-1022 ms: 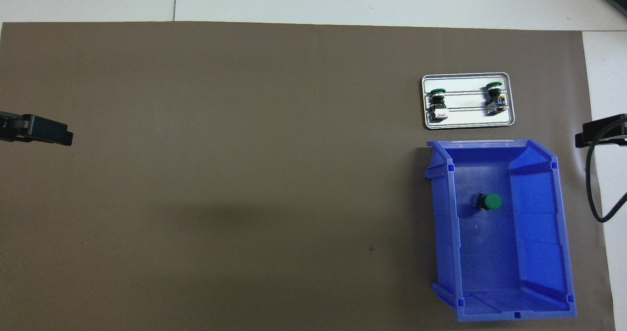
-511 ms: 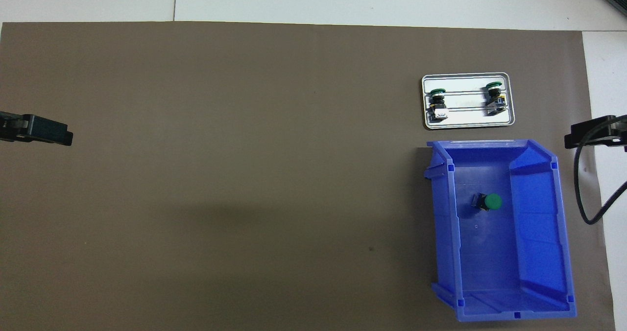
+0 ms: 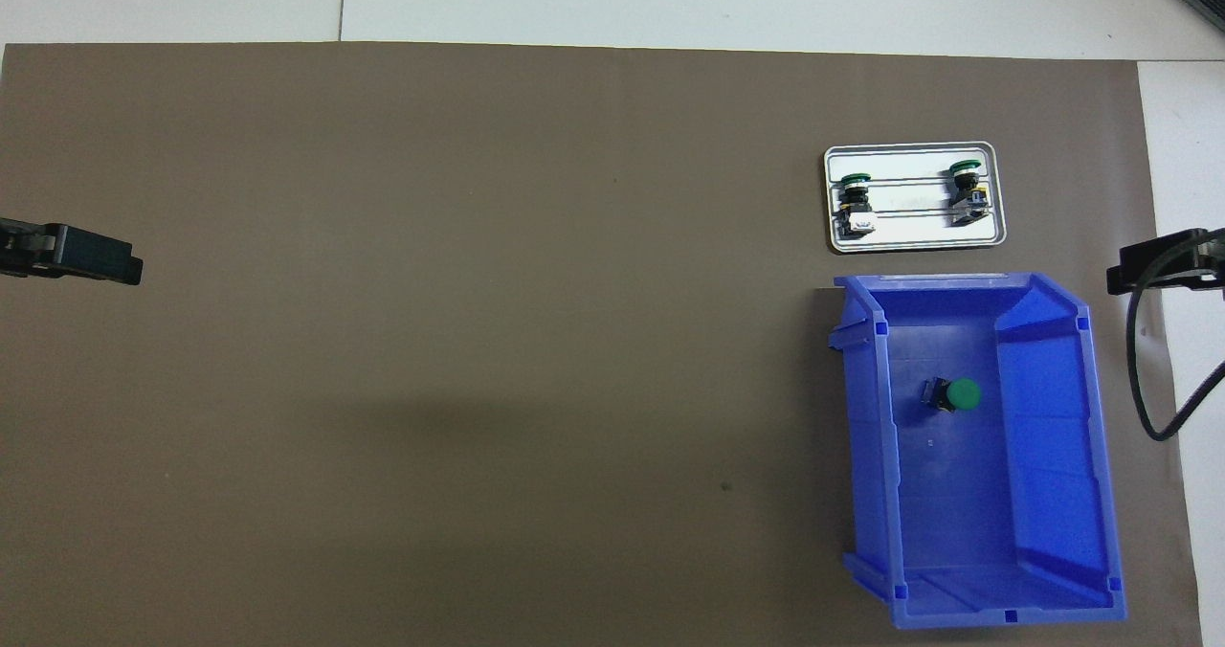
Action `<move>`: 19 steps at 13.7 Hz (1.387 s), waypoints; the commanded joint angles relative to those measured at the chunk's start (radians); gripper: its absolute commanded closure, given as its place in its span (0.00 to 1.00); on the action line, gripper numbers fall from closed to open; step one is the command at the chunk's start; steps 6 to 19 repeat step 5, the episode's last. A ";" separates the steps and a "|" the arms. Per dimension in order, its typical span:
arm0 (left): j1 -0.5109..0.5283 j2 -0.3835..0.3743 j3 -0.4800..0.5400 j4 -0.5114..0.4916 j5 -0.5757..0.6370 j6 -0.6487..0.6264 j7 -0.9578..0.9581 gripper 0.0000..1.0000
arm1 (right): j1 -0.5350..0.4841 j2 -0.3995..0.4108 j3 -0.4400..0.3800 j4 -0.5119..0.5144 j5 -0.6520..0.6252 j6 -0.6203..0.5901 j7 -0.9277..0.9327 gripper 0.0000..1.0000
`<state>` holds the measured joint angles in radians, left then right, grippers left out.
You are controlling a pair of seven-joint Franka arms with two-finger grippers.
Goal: Place and press button with both arms
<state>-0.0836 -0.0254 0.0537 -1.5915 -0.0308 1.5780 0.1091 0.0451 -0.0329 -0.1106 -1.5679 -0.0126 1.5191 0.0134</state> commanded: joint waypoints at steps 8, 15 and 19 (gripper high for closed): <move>0.008 -0.027 -0.008 -0.028 0.015 0.008 -0.011 0.00 | 0.004 -0.018 0.003 -0.015 -0.015 -0.011 -0.001 0.00; 0.008 -0.027 -0.008 -0.028 0.015 0.008 -0.011 0.00 | 0.004 -0.018 0.003 -0.015 -0.015 -0.011 -0.001 0.00; 0.008 -0.027 -0.008 -0.028 0.015 0.008 -0.011 0.00 | 0.004 -0.018 0.003 -0.015 -0.015 -0.011 -0.001 0.00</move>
